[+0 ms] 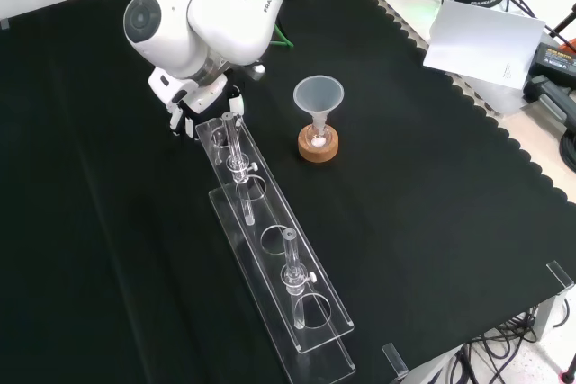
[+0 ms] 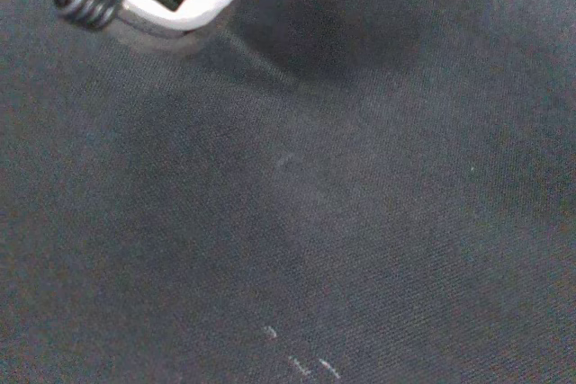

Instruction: Put the weighing funnel back on the table.

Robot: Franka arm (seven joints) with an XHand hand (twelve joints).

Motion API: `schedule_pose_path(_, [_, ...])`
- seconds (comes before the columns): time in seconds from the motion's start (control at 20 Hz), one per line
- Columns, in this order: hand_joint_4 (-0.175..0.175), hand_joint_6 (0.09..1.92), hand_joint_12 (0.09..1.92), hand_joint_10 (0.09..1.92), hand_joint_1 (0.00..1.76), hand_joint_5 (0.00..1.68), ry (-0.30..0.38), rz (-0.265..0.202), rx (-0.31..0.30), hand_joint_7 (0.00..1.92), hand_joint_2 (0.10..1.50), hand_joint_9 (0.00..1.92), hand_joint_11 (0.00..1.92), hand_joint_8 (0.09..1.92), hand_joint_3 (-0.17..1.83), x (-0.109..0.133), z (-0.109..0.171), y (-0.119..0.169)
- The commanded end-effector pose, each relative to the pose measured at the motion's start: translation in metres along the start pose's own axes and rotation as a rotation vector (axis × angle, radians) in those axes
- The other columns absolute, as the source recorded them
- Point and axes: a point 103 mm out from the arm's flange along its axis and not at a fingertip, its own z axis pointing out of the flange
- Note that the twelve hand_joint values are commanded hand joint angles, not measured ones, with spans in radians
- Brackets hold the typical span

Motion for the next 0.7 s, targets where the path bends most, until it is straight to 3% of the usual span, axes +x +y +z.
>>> schedule_pose_path(0.05, [0.175,0.82,1.06,0.39,1.1,1.19,-0.014,0.003,-0.019,0.5,0.69,0.85,0.76,0.68,0.67,0.0003,0.0,0.0045])
schedule_pose_path(0.7, [0.175,0.84,1.07,0.39,1.1,1.18,-0.009,0.015,-0.009,0.51,0.69,0.84,0.75,0.68,0.68,0.0012,-0.0005,0.0099])
